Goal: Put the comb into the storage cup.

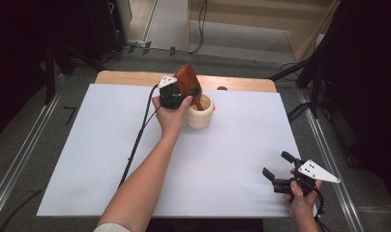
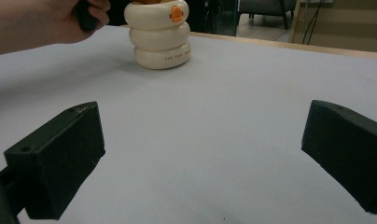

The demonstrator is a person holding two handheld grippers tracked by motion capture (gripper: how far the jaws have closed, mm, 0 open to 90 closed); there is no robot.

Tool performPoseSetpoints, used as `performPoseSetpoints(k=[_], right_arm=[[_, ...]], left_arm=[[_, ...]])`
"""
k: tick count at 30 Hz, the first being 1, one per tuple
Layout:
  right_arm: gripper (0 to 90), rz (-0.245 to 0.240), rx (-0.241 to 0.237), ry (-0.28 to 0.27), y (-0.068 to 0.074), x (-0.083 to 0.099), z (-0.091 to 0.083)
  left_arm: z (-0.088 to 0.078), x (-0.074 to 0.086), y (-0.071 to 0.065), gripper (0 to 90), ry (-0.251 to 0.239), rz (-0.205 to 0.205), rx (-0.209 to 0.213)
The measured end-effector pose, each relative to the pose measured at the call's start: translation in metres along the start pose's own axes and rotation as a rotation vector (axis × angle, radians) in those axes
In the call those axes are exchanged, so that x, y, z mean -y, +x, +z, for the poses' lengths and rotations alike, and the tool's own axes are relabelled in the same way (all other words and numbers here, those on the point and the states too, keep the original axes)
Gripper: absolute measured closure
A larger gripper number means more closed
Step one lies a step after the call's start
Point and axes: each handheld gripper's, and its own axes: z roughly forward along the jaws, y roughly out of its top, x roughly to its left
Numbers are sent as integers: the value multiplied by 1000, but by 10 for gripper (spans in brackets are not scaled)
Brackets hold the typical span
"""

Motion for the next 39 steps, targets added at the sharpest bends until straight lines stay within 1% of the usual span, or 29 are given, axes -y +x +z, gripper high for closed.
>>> performPoseSetpoints(k=[2, 4, 6, 8, 9, 10, 12, 13, 14, 15, 16, 17, 18, 20, 21, 23, 25, 26, 33, 36, 37, 39], right_arm=[[0, 1, 1, 0, 0, 0, 0], [0, 1, 1, 0, 0, 0, 0], [0, 1, 2, 1, 0, 0, 0], [0, 1, 2, 2, 0, 0, 0], [0, 1, 3, 3, 0, 0, 0], [0, 1, 3, 3, 0, 0, 0], [0, 0, 3, 3, 0, 0, 0], [0, -3, 2, 4, 1, 0, 0], [0, -3, 2, 4, 1, 0, 0], [0, -3, 1, 4, 0, 0, 1], [0, 0, 0, 5, 1, 0, 1], [0, -2, 0, 6, 1, 0, 0], [0, -2, 0, 6, 1, 0, 0], [0, -2, -1, 6, 1, 0, 0], [0, -3, 0, 4, 0, 0, 1], [0, 0, -1, 5, 1, 0, 1], [0, -1, -2, 5, 1, 0, 1], [0, -1, -2, 5, 1, 0, 0], [0, -1, -3, 5, 1, 0, 0], [0, -2, -3, 6, 1, 0, 1], [0, -1, -1, 5, 1, 0, 1], [0, -1, -1, 7, 1, 0, 1]], left_arm=[[-1, 0, 0, 486, 4, 7, 1], [-1, -1, 2, 483, 5, 3, 11], [-2, -1, 3, 463, 10, 4, 10], [-3, -2, 5, 450, 10, 4, -5], [-3, -3, 6, 418, 14, 1, -8], [-4, -3, 7, 418, 18, -4, -9], [-4, -2, 8, 363, 28, 5, -11], [-4, -2, 8, 319, 34, 10, -12], [-4, -2, 8, 319, 39, 14, -12], [-4, -1, 8, 285, 48, 15, -11], [-4, -1, 7, 195, 56, 16, -4], [-3, 0, 7, 159, 64, 17, 0], [-3, 1, 7, 159, 74, 23, -1], [-2, 2, 6, 112, 90, 36, 6], [-2, 3, 4, 90, 94, 43, 2], [-2, 3, 2, 3, 100, 60, -4], [-4, 3, 1, 0, 97, 65, 0], [-5, 3, 1, 0, 94, 61, 4], [-14, 6, 7, 0, 88, 56, 2], [-19, 8, 7, 0, 86, 71, 7], [-21, 8, 7, 0, 82, 69, 11], [-25, 10, 7, 0, 85, 84, 5]])
